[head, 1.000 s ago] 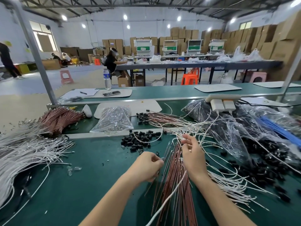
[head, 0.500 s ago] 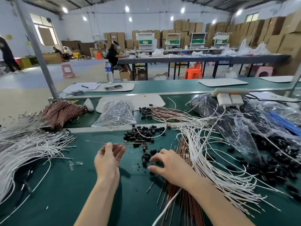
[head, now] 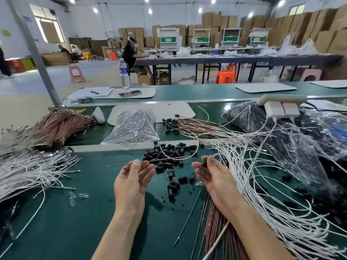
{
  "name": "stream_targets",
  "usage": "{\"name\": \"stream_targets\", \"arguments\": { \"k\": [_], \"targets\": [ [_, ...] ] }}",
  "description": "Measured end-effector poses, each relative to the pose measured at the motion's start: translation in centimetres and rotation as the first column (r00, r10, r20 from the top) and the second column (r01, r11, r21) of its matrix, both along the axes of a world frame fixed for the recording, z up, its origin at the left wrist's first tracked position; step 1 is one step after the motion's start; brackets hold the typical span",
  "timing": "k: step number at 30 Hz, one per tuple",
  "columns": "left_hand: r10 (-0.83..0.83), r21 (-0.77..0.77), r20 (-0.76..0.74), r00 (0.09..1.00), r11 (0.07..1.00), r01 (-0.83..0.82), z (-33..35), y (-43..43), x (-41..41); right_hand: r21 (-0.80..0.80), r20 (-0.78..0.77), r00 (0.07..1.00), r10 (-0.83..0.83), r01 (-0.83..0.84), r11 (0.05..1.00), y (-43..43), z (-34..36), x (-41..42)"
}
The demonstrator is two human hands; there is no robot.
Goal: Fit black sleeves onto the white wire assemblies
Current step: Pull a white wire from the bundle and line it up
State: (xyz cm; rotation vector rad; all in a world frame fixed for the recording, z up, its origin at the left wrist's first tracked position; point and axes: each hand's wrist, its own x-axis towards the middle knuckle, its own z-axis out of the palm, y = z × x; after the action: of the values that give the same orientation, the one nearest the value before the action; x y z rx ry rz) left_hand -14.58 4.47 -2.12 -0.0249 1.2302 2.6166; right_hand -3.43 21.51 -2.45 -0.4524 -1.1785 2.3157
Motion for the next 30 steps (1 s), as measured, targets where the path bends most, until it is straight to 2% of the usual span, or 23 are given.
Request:
{"name": "stream_targets", "arguments": {
  "k": [3, 10, 19, 24, 30],
  "targets": [
    [-0.030, -0.047, -0.054, 0.998, 0.999, 0.028, 0.1, 0.5, 0.4, -0.113, -0.071, 0.997, 0.030, -0.038, 0.993, 0.1, -0.2, -0.1],
    [-0.025, -0.125, -0.161, 0.987, 0.992, 0.005, -0.1, 1.0, 1.0, -0.114, -0.097, 0.993, 0.072, -0.083, 0.990, 0.1, 0.2, -0.1],
    [-0.007, -0.105, -0.147, 0.989, 0.994, -0.009, 0.0, 1.0, 1.3, -0.121, -0.064, 0.994, 0.094, -0.101, 0.988, -0.3, 0.4, 0.2],
    [-0.048, -0.116, -0.153, 0.987, 0.993, 0.030, 0.0, 1.2, 1.6, -0.099, -0.056, 0.993, 0.108, -0.113, 0.989, -0.7, 0.4, 0.1],
    [-0.115, -0.113, -0.187, 0.976, 0.989, 0.095, -0.3, 1.5, 1.8, -0.177, -0.068, 0.992, 0.104, -0.114, 0.978, -1.0, 0.1, 0.0]
  ]
}}
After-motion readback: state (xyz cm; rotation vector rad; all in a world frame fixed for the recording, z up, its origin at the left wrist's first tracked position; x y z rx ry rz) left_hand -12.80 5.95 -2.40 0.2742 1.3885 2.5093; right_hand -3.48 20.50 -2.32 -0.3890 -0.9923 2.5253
